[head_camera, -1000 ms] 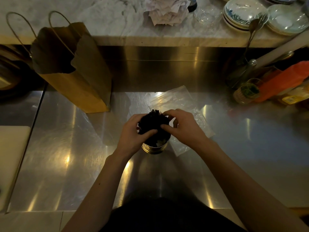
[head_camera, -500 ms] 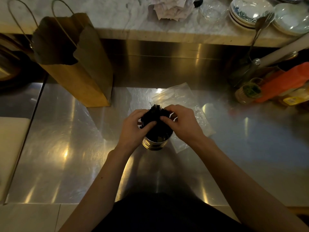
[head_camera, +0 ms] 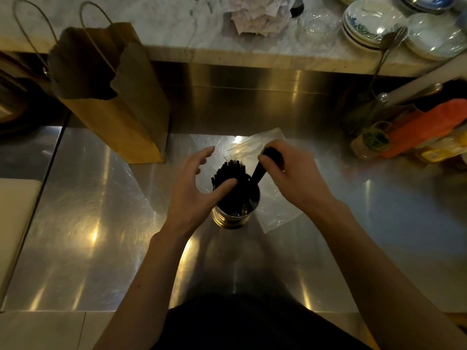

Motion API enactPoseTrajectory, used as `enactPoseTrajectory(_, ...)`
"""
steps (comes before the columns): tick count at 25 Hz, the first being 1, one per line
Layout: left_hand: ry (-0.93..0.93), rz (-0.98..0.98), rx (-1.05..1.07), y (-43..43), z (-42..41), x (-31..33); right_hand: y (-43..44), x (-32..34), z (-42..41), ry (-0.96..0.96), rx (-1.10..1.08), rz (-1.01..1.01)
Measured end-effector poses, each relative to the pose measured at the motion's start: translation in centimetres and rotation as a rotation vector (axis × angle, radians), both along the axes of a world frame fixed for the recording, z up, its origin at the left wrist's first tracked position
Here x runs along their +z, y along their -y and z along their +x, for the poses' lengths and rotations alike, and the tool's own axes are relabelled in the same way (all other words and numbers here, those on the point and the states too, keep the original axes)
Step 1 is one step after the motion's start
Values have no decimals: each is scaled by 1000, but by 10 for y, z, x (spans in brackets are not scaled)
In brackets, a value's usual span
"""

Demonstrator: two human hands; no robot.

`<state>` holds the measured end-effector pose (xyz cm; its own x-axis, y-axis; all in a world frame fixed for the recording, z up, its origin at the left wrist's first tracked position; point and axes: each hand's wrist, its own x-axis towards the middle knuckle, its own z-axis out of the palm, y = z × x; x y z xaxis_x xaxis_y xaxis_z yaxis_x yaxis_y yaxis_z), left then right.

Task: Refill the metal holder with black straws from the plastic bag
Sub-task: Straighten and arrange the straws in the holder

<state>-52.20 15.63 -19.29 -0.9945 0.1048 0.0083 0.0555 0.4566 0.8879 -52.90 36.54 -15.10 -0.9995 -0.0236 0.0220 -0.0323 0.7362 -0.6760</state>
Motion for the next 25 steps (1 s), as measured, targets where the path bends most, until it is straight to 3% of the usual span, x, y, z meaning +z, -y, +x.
enactPoseTrajectory(4, -108, 16, -8, -19, -10, 28, -6, 51, -12, -41, 23, -3)
enactPoseTrajectory(9, 49, 129, -374, -43, -29, 49, -2, 95, -27, -51, 163, 43)
enactPoseTrajectory(12, 43, 248, -466, -51, -34, 63, -4, 105, -34, -75, 179, -70)
enactPoseTrajectory(16, 67, 393, -425, -57, -32, 71, -1, 106, -40, -45, 92, -347)
enactPoseTrajectory(21, 212, 603, -412, -49, -23, 75, 5, 101, -33, 67, 58, -642)
enactPoseTrajectory(25, 378, 826, -436, -46, -21, 77, 7, 94, -31, 54, 48, -711)
